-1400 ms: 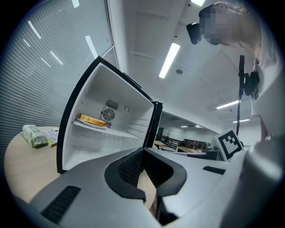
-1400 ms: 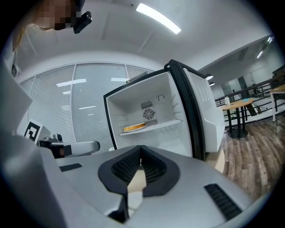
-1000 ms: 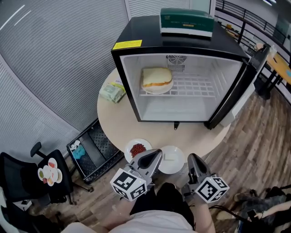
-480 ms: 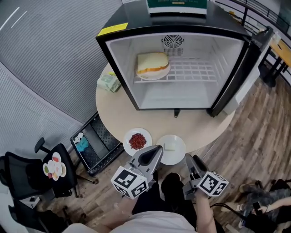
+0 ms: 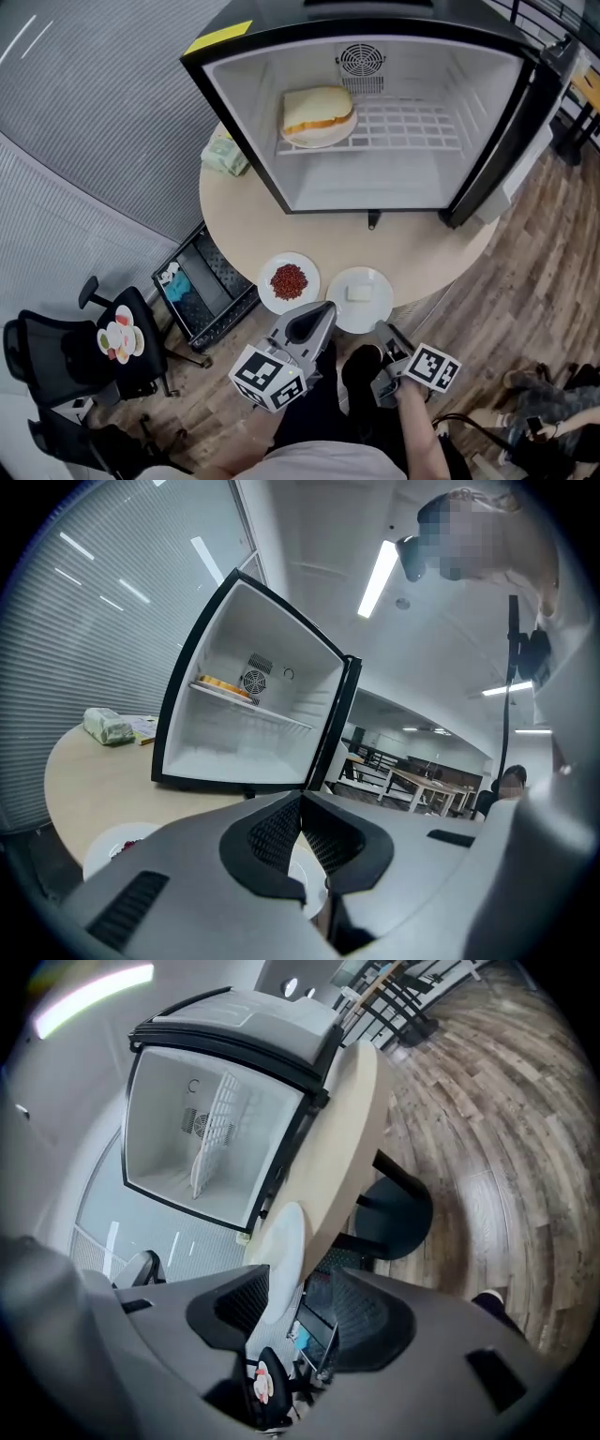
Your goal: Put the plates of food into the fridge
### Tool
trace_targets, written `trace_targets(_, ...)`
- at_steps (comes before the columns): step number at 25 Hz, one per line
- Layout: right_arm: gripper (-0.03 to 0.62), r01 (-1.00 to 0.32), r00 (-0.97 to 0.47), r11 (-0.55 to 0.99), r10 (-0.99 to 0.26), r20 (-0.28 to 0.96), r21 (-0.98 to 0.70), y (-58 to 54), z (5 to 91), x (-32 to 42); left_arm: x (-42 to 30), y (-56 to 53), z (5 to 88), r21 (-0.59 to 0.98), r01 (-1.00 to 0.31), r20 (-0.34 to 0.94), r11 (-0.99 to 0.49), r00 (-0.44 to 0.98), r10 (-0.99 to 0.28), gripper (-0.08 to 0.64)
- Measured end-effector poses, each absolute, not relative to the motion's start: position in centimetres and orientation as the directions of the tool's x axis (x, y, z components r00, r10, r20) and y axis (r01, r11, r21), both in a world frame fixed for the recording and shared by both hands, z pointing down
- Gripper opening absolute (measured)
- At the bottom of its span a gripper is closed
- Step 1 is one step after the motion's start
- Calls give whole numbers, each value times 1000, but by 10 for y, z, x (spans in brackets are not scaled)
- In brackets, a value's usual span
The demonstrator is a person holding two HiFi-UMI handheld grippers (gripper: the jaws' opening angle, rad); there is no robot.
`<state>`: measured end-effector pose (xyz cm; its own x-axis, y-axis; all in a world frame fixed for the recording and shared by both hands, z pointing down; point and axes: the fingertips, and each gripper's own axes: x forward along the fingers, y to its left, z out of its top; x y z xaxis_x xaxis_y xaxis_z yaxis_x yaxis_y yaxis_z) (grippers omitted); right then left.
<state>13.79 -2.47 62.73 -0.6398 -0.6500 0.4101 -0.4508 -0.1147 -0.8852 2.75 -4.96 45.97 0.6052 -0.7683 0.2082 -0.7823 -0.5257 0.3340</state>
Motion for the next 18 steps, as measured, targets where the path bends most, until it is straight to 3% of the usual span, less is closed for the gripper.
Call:
trace_targets(8, 187, -328, -701, -126, -632, 330, -936, -29, 639, 114, 23, -48, 477, 344, -789, 244, -509, 598, -763, 5)
trace_targets(9, 164, -328, -702, -121, -632, 327, -937, -30, 640, 115, 24, -48, 477, 347, -787, 242, -510, 601, -762, 5)
trace_targets(10, 42, -313, -703, -120, -638, 315, -942, -31, 640, 115, 25, -48, 476, 348, -785, 241, -512, 603, -761, 5)
trace_targets(13, 20, -228, -706, -121, -663, 249, -966, -35, 635, 113, 27, -48, 472, 346, -782, 231, -518, 606, -761, 5)
trace_targets(18, 18, -204, -698, -124, -678, 233, -971, -34, 632, 112, 24, -47, 471, 341, -781, 220, -523, 607, -764, 5)
